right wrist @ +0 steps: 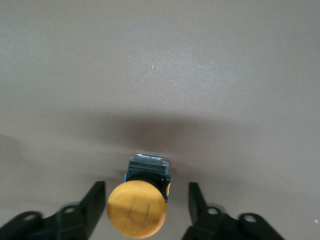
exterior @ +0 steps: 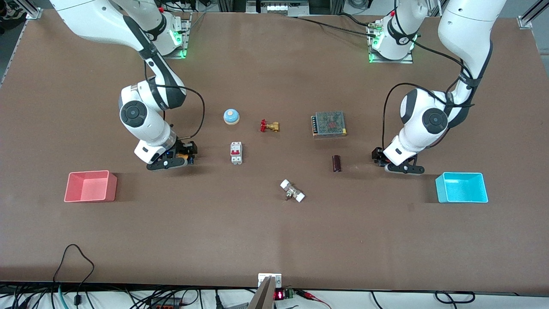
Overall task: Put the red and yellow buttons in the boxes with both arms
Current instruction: 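Close the right gripper on the yellow button while the left gripper grasps the red button, then carry the yellow button to the pink box while the left gripper carries red to cyan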
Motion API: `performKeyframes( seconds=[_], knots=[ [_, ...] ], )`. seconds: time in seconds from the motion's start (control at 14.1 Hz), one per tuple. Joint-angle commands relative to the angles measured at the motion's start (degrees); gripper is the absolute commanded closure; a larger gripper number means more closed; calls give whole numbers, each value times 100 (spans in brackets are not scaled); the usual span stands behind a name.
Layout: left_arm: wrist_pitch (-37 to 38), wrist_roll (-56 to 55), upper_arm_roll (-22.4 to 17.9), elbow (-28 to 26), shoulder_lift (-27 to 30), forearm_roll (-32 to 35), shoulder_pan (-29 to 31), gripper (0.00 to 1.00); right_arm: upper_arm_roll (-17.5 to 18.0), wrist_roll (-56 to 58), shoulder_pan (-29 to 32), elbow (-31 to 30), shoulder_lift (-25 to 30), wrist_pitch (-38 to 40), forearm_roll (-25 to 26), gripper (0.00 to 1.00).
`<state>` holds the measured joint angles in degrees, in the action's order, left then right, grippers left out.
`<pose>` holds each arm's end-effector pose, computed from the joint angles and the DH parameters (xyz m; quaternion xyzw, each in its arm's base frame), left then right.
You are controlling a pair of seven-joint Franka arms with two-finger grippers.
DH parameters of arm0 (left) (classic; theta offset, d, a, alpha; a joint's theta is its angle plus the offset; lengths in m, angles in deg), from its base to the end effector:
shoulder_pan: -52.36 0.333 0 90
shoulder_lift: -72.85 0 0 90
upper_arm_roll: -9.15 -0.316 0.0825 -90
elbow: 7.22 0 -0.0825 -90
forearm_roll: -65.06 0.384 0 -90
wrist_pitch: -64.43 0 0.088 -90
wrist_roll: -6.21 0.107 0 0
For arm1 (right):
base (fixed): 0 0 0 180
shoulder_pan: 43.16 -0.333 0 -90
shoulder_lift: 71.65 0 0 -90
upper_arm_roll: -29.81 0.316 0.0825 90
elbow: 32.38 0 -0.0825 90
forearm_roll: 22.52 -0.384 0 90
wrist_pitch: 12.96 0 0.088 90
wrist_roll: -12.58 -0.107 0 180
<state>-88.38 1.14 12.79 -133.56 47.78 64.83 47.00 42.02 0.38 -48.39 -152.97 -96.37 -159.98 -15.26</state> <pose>0.5486 -0.0875 0.1822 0.9994 -0.0294 0.0108 0.0158 0.5584 0.1765 0.2180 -0.9959 -0.0877 -0.0187 0.0138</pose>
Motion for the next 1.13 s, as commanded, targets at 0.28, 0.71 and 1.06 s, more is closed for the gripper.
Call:
performKeyframes(
  seconds=[0.28, 0.71, 1.06],
  knots=[
    [-73, 120, -47, 30, 133, -20, -26, 69, 27, 41, -4, 44, -42, -64, 82, 71],
    [1548, 1674, -215, 1643, 319, -12, 702, 68, 18, 601, 382, 790, 879, 1742, 30, 71],
    [2256, 1790, -267, 3096, -322, 400, 1212, 68, -200, 2349, 1278, 1730, 1233, 3073, -75, 71]
  ],
)
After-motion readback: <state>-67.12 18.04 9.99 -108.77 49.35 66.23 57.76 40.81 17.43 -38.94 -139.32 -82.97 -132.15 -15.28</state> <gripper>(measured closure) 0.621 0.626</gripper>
